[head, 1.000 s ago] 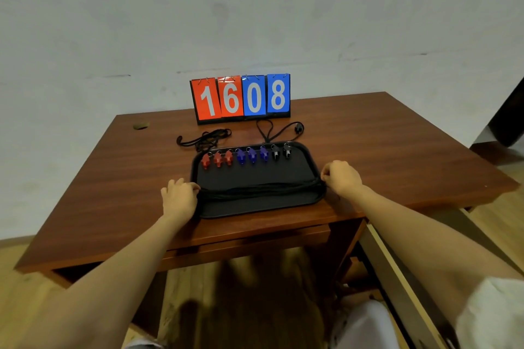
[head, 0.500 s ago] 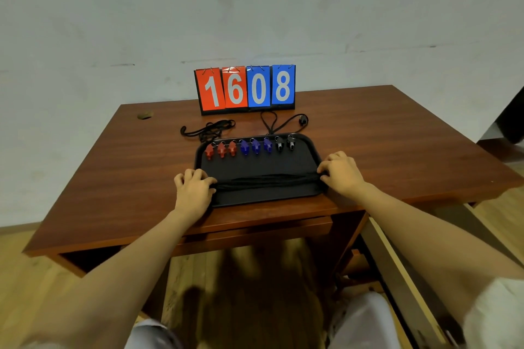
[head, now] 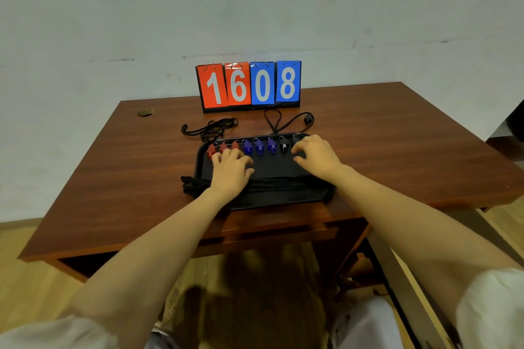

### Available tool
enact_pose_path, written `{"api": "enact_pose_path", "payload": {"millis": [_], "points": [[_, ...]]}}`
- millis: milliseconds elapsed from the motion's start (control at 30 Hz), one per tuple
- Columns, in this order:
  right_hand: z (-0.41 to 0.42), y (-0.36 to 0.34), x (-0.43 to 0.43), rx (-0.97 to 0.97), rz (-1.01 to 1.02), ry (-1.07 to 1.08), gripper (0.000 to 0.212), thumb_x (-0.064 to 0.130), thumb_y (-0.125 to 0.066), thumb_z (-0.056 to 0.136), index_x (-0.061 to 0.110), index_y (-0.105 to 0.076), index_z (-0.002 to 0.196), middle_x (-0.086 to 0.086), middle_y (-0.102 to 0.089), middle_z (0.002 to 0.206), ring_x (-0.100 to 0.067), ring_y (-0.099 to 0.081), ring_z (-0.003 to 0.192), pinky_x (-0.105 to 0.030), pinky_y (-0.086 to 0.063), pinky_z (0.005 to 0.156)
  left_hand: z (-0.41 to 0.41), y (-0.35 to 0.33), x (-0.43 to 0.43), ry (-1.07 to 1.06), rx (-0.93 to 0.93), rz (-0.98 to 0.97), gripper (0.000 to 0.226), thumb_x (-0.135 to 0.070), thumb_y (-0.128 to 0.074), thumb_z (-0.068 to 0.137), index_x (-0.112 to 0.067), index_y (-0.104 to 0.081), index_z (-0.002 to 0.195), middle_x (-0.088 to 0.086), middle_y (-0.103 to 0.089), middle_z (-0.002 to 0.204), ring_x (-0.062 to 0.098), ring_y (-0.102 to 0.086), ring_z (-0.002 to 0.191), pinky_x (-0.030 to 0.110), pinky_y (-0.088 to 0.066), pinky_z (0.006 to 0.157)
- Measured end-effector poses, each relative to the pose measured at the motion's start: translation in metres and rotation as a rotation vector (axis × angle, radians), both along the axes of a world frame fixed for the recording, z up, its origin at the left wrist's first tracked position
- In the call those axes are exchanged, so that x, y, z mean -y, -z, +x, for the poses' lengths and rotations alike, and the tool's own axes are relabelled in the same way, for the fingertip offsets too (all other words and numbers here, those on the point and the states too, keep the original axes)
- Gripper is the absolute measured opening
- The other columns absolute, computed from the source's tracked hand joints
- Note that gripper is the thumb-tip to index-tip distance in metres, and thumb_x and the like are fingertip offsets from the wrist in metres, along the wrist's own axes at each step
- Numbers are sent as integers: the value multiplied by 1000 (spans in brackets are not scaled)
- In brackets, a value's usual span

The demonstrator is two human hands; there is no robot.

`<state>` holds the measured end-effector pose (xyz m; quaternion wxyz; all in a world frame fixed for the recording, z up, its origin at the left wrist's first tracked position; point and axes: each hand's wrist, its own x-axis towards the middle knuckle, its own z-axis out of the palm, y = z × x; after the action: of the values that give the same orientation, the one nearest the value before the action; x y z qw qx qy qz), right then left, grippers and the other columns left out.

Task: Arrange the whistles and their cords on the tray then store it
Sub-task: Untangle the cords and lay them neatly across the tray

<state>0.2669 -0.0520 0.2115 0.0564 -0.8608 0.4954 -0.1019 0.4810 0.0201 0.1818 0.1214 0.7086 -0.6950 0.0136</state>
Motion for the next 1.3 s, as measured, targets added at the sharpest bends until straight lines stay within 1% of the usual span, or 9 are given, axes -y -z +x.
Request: {"api": "enact_pose_path", "payload": {"millis": [300,500,600,733,800,1000,1100,1200,1300], "points": [[51,-6,120,31,144,-5,29,9,-49,94,19,-64,117,-9,-62,120,-29,-54,112,-45,-48,95,9,-27,123,17,-59,139,27,-23,-47,97,-17,-62,118,9,-53,125,27,-46,119,44,-35,100],[67,11,187,-39,390,-99,30,4,-53,92,18,-67,115,-4,-63,117,-23,-59,107,-35,-48,95,21,-9,197,30,-251,252,21,-24,-57,92,-19,-68,109,6,-61,120,27,-53,115,47,-42,100],[71,22,202,-76,444,-163,28,11,-62,89,18,-67,116,-4,-61,108,-20,-57,98,-28,-44,84,24,2,217,47,-286,298,20,-24,-59,90,-18,-68,106,6,-63,115,25,-56,109,45,-45,97],[72,37,215,-20,374,-165,6,17,-63,90,17,-67,94,4,-48,83,-14,-40,86,-28,-35,78,25,15,232,88,-264,323,21,-28,-57,92,-19,-68,106,6,-62,112,25,-54,108,45,-44,97],[72,43,219,-41,307,-127,8,21,-59,92,16,-63,87,2,-45,88,-18,-37,94,-34,-39,85,23,17,236,92,-292,329,27,-34,-53,93,-17,-68,106,8,-62,111,26,-55,107,46,-44,96],[71,45,215,118,237,-105,9,23,-53,94,15,-59,95,5,-43,99,-16,-32,100,-38,-37,96,16,16,238,87,-264,336,28,-35,-52,93,-11,-64,104,11,-63,105,28,-56,102,43,-45,87],[67,38,207,59,132,-98,10,19,-54,93,17,-57,103,-1,-50,108,-21,-37,107,-38,-36,95,14,9,231,41,-336,267,27,-28,-51,95,-8,-66,106,13,-67,104,30,-59,100,41,-46,86],[68,21,195,108,86,-102,39,28,-63,89,20,-52,125,-1,-51,114,-19,-39,107,-35,-38,92,11,-6,221,60,-307,206,26,-23,-47,96,-8,-65,108,13,-66,105,32,-59,99,44,-48,86],[77,-2,181,117,85,-127,30,31,-58,92,17,-62,119,-3,-59,107,-19,-49,102,-32,-42,82,8,-30,208,108,-284,102,28,-29,-48,96,-10,-66,105,10,-67,101,29,-60,94,45,-48,84]]}}
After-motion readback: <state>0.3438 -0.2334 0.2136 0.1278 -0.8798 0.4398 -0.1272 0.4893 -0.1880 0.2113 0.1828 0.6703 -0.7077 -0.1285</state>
